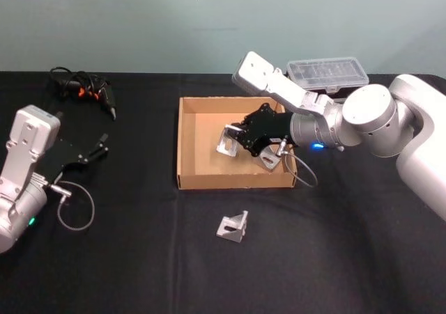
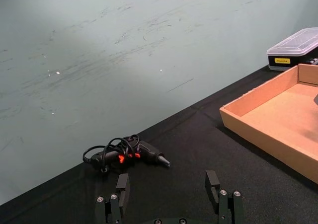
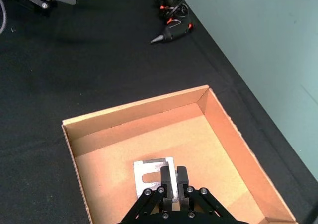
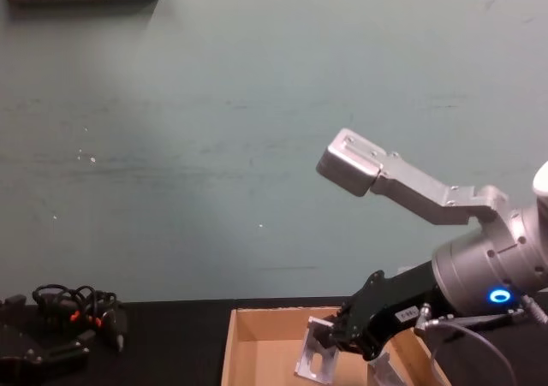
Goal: Use one hand to pick up the angle iron from the table and place it into the box.
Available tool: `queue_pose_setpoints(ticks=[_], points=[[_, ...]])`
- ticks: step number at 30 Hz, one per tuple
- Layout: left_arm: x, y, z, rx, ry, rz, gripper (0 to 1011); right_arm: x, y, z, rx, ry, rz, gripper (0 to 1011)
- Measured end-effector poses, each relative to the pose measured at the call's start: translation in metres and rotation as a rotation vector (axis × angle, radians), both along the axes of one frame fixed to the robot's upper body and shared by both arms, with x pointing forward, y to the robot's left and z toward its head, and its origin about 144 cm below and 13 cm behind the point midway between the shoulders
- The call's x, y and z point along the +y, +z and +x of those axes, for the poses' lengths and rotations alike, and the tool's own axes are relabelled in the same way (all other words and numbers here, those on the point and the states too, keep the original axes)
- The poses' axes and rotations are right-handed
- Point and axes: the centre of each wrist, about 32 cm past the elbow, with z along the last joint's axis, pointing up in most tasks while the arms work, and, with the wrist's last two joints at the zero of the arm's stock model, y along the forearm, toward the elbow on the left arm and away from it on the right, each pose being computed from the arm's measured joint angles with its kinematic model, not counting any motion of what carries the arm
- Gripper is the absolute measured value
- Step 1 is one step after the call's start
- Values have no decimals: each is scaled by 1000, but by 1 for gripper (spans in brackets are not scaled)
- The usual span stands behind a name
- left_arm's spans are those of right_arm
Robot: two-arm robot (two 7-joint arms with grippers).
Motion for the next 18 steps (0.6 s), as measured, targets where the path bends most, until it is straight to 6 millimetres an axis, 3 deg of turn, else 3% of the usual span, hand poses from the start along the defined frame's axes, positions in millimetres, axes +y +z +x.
queue_pose_setpoints(ticks=[14,18], points=[[0,0,0,0,0,0,1000,3,-12,2,26,-1,-14,80],[0,0,0,0,0,0,1000,3,-13,2,29,-1,-16,168]])
